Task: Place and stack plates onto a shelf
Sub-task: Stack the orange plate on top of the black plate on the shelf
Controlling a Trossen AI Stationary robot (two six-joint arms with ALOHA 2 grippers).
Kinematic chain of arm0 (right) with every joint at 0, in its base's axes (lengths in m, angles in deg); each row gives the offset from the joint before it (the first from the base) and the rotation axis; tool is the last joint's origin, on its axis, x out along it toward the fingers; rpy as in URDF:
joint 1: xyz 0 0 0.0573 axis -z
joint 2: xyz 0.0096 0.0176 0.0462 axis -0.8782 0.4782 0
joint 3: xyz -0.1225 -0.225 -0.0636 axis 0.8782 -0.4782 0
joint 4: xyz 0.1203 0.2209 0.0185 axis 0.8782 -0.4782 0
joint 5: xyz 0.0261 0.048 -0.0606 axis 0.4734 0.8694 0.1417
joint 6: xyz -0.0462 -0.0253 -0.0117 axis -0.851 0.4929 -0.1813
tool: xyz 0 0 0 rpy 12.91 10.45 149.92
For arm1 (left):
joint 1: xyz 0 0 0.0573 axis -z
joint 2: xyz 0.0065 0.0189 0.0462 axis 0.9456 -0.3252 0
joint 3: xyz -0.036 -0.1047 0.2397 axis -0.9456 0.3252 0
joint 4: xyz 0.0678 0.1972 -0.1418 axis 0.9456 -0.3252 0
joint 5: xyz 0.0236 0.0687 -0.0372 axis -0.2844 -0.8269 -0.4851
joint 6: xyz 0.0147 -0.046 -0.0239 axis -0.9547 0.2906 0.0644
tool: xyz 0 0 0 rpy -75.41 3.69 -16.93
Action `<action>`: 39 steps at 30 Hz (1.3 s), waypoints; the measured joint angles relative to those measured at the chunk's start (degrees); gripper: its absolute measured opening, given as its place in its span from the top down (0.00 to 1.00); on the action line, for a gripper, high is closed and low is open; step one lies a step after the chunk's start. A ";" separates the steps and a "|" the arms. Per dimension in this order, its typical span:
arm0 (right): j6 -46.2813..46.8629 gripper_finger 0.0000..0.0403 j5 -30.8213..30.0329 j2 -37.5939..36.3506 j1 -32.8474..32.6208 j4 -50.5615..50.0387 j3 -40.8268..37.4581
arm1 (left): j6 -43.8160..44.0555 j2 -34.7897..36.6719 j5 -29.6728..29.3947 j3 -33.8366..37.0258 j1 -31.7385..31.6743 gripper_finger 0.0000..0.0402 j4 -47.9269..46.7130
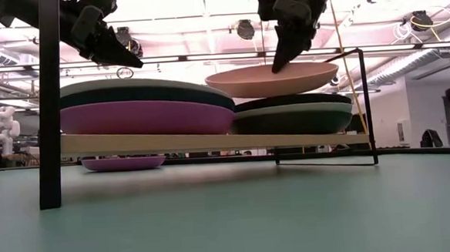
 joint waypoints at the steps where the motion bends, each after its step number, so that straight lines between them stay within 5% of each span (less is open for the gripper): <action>1: -0.10 1.00 0.00 0.00 0.19 -0.04 -0.18 | 0.02 0.00 0.00 0.00 0.00 0.99 0.00; 39: -1.66 0.96 -3.21 0.02 0.87 -4.17 -0.46 | 0.40 0.01 0.00 -0.01 0.00 0.99 0.07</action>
